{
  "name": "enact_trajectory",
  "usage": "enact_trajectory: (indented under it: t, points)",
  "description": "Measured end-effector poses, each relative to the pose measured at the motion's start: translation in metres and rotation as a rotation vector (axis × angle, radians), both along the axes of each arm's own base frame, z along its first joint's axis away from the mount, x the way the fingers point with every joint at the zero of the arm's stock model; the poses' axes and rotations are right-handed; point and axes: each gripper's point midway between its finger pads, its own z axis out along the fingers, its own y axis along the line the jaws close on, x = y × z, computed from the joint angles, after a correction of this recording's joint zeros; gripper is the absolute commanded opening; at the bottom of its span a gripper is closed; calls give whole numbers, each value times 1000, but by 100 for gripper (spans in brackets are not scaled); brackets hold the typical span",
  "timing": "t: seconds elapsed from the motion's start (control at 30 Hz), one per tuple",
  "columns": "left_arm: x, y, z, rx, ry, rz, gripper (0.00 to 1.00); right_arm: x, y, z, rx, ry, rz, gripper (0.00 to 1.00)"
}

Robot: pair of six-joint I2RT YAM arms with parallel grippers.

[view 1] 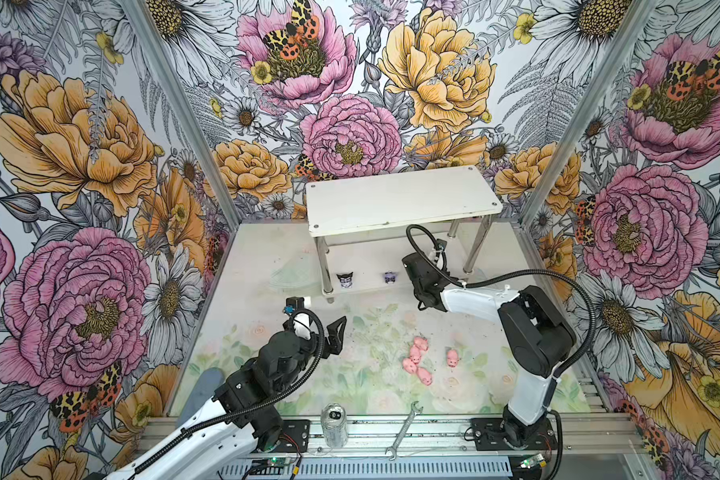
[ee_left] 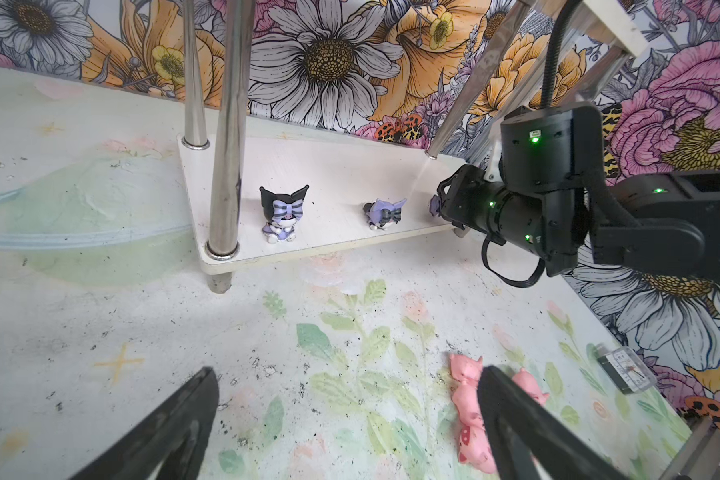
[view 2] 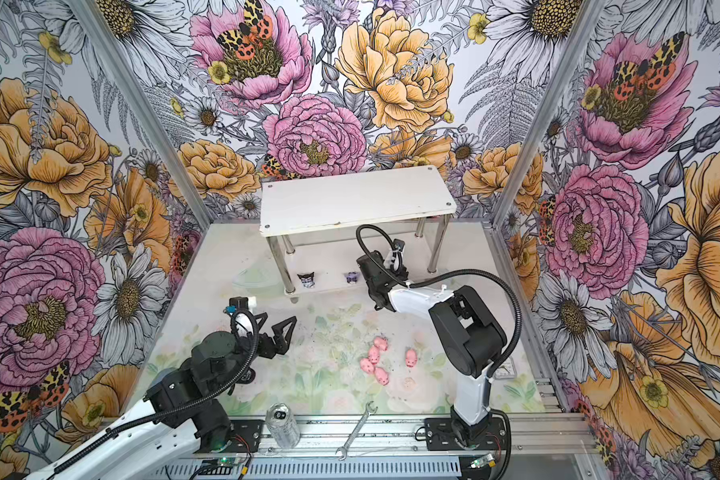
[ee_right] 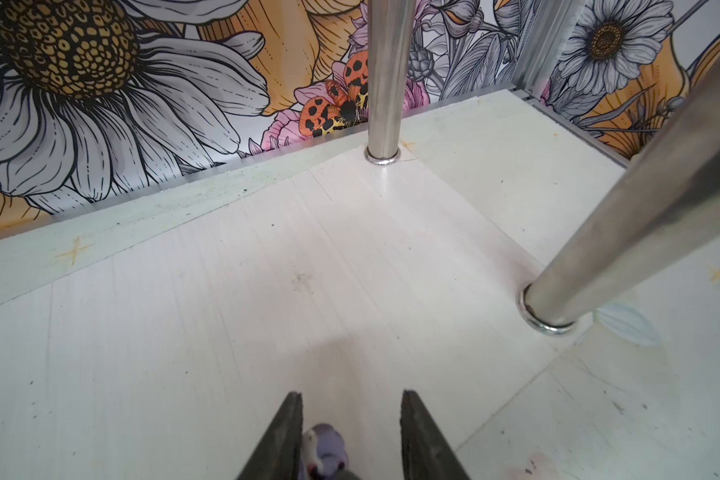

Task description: Place and organize the plastic toys onto the shelf

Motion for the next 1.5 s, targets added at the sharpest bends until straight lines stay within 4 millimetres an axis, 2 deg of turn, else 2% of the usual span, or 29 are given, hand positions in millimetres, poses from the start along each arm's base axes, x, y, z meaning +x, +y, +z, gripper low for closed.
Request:
enact_trajectory:
  t: [0.13,0.27,0.43,0.53,0.67,0.77,0.93,1.03,1.27,1.4,1.5]
  points:
    - [0,-1,0,-2,2,-5,99,-1,4,2,20,8,23,7]
    - [-1,0,-1,-1,4,-6,99,-11,8,9,48,45,79,4]
    - [-4,3,-1,-14,-3,-6,99,-48,1,28,112,78,149,2]
    - [-5,2,-10,-12,16,-7,99,-72,-3,29,144,121,192,2]
    - [-6,1,-16,-15,30,-17,99,-96,-5,10,159,222,235,10]
    - [-7,-2,-15,-24,29,-32,99,-109,0,-8,176,308,273,23]
    - [-9,-7,-14,-36,33,-60,98,-113,11,-44,221,441,325,46]
    - [-10,-10,-18,-32,46,-73,98,-111,14,-62,236,512,355,55]
    - [-9,-18,-35,16,97,-93,95,-89,31,-68,215,539,441,56]
    - [-9,-24,-42,40,114,-107,88,-84,32,-70,181,540,465,58]
    - [-7,-25,-44,49,119,-108,81,-80,28,-69,139,533,471,65]
